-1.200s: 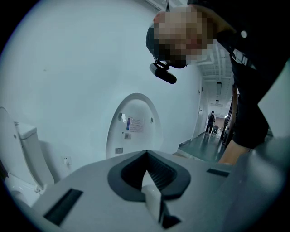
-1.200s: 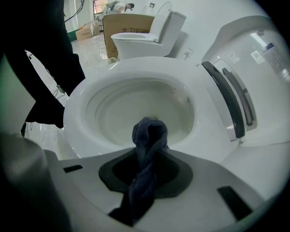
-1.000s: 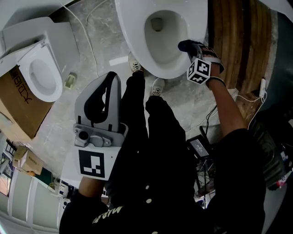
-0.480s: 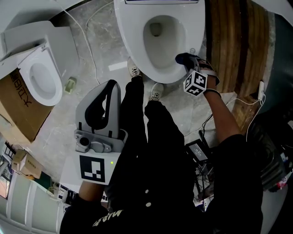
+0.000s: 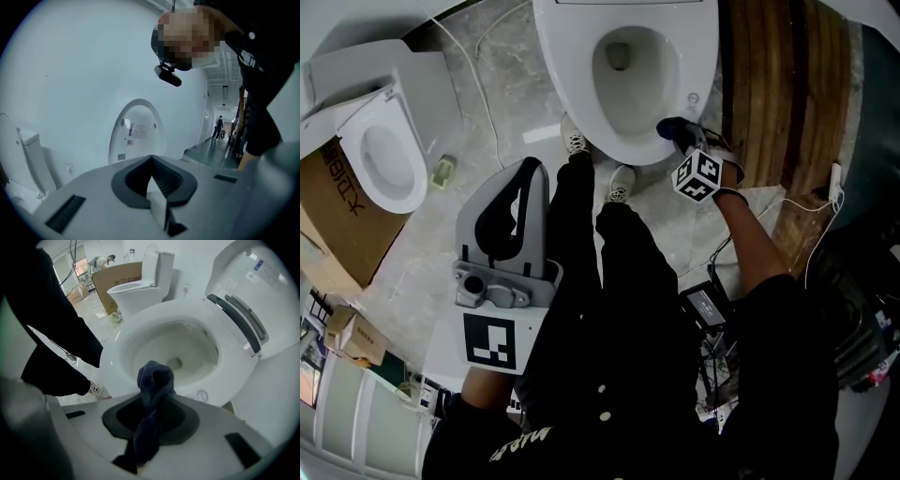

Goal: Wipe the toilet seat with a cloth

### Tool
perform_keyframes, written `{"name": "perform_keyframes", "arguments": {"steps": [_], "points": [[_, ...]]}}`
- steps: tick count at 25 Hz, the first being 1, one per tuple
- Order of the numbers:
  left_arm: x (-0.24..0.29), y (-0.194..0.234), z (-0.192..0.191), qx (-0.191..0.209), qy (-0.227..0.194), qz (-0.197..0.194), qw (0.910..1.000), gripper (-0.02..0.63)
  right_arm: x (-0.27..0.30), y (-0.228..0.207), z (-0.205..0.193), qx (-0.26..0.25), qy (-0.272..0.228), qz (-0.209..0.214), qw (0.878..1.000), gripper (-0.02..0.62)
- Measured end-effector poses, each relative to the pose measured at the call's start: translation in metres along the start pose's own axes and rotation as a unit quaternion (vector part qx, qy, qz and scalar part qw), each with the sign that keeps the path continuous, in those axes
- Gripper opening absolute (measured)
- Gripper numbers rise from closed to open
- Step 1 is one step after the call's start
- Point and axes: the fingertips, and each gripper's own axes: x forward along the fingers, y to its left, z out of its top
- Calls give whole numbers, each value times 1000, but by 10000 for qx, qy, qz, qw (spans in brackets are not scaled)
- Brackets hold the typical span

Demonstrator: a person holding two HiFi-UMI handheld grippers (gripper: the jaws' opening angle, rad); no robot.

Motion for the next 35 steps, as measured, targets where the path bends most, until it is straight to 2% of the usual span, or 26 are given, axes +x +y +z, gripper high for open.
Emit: {"name": "perform_keyframes", "arguments": {"steps": [10,16,26,35], "points": [[-3,-6,-3,4,24,-25,10000,9,-7,33,1,680,-182,437,9966,86],[-3,-6,-6,0,20,2,10000,9,-6,54,11,702,-300,642,9950,86],[-2,-6,-7,-18,36,22,10000,9,-5,83,30,47,-378,853,9956,86],[-3,-2,-8,-12,54,52,10000,9,-2,111,55,-1243,-499,1001,9859,86]]}}
